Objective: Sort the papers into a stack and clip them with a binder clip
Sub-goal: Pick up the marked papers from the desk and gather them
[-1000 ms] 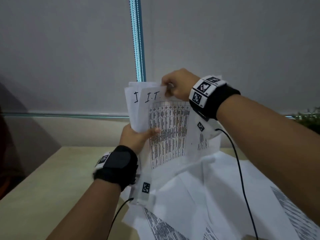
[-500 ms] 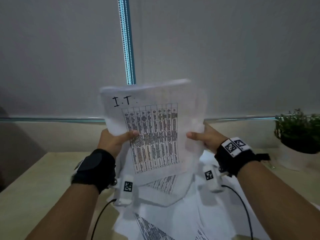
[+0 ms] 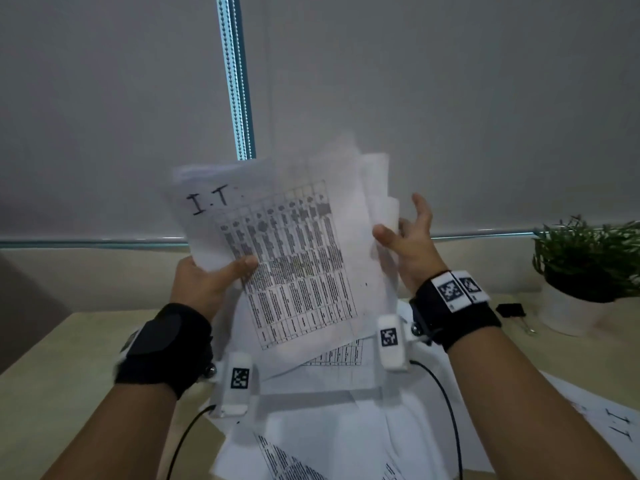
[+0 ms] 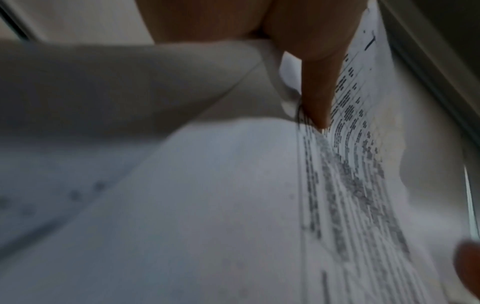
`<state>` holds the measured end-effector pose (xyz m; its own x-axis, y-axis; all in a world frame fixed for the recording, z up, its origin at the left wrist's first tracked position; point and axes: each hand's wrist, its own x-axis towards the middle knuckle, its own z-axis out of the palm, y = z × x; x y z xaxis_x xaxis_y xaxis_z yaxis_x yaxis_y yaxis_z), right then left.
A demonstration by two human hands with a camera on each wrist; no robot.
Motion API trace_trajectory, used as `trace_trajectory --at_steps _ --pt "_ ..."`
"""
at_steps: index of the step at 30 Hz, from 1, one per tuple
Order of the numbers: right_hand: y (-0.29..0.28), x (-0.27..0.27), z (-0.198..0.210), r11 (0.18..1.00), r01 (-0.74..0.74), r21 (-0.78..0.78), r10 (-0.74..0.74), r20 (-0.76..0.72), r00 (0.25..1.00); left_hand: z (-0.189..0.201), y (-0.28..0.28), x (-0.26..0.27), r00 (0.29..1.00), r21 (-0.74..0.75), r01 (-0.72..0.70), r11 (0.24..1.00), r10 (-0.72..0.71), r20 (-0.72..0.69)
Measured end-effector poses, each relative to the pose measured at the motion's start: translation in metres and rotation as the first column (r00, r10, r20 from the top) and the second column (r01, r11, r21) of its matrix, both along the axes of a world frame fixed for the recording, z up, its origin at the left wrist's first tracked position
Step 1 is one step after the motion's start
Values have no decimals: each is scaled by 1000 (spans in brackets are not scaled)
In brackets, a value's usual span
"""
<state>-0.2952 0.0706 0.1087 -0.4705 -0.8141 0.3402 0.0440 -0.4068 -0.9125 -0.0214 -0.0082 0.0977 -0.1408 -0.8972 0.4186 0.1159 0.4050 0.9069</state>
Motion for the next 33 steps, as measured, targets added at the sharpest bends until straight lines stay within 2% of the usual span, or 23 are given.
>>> trace_trajectory --at_steps 2,4,8,10,12,14,16,19,22,24,26,29,33 --pt "6 -5 -16 983 -156 98 155 20 988 6 -4 3 998 -27 -9 1000 7 -59" --pt "10 -5 -25 963 -200 181 213 -53 976 14 -5 0 997 -32 21 999 -23 -71" --pt "8 -4 -4 995 -97 9 97 -8 995 27 2 -10 996 -59 84 995 -85 -14" --pt "9 0 12 995 -85 -48 81 -78 994 29 1 -14 994 -64 109 992 -109 8" --pt "12 7 17 997 -75 -23 68 -212 975 24 4 -19 990 -70 139 988 -137 30" --pt "12 15 2 1000 -12 27 19 -272 962 5 7 -25 991 -32 132 991 -131 31" --pt "13 22 -30 994 87 65 -68 -256 964 -27 13 -28 993 41 119 992 -120 20" --pt "19 36 -74 974 175 142 -127 -294 947 -63 21 -34 999 148 35 988 -38 20" --pt "18 47 -74 964 250 92 -210 -316 925 -56 22 -38 997 182 -30 983 43 -70" --pt "13 49 -57 961 275 16 -260 -273 926 -39 20 -38 993 118 -24 993 38 -113" --pt "12 47 -49 966 257 -23 -255 -238 937 -31 15 -35 991 55 -17 998 24 -129" --pt "15 48 -64 982 176 67 -164 -156 974 -41 10 -26 991 98 -14 995 26 -129" --pt "13 56 -74 969 181 165 -152 -173 973 -47 9 -31 1000 108 6 994 -3 -28"
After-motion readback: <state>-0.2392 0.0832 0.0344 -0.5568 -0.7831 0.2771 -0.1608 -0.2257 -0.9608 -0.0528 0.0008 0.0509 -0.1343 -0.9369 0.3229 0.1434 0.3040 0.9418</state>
